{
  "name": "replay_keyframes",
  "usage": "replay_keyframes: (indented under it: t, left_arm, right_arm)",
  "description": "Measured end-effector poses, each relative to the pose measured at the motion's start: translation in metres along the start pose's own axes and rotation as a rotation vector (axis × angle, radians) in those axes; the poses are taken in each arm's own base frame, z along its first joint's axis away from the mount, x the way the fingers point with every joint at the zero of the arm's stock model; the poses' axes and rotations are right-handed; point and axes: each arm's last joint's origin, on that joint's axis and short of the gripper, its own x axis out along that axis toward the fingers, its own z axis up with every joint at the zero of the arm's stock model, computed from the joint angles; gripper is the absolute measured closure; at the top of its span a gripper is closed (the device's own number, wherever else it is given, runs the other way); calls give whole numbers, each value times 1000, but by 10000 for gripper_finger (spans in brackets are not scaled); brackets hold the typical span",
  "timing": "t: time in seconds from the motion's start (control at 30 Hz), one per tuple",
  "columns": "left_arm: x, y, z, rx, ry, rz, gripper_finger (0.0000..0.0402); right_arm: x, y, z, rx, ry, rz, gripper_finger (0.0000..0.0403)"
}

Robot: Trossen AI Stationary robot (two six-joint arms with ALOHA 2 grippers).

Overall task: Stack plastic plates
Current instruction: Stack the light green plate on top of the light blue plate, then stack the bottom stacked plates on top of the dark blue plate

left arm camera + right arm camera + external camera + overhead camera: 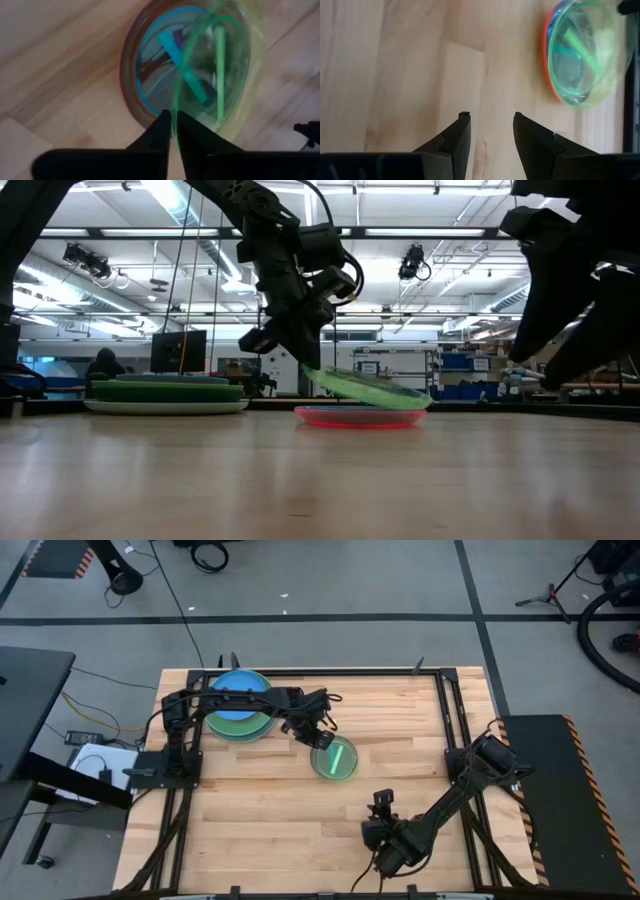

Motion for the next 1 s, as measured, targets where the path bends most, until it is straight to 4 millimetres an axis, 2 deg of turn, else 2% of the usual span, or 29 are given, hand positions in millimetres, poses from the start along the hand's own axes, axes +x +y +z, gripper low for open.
replay_keyframes:
  t: [0.13,0.27,0.4,0.5,0.63,0.87,1.0]
  left_arm:
    - [-2,5,2,49,10,13,328]
    - [-5,11,-1,125,51,51,275]
    - [-18,1,-9,260,15,58,218]
    - [-26,-7,-14,298,-64,119,189]
    - [-21,3,-9,219,-19,75,174]
    - [-8,33,4,87,-62,57,159]
    - [1,36,4,59,-83,-5,157]
  right_arm:
    - [7,-8,4,30,12,-18,248]
    - [15,-16,8,54,42,-17,248]
    - [19,-21,9,50,62,-20,248]
    - [21,-24,9,54,77,-19,248]
    - [24,-26,10,60,88,-12,248]
    - [25,-27,12,100,85,-5,248]
    - [23,-25,11,93,83,-2,248]
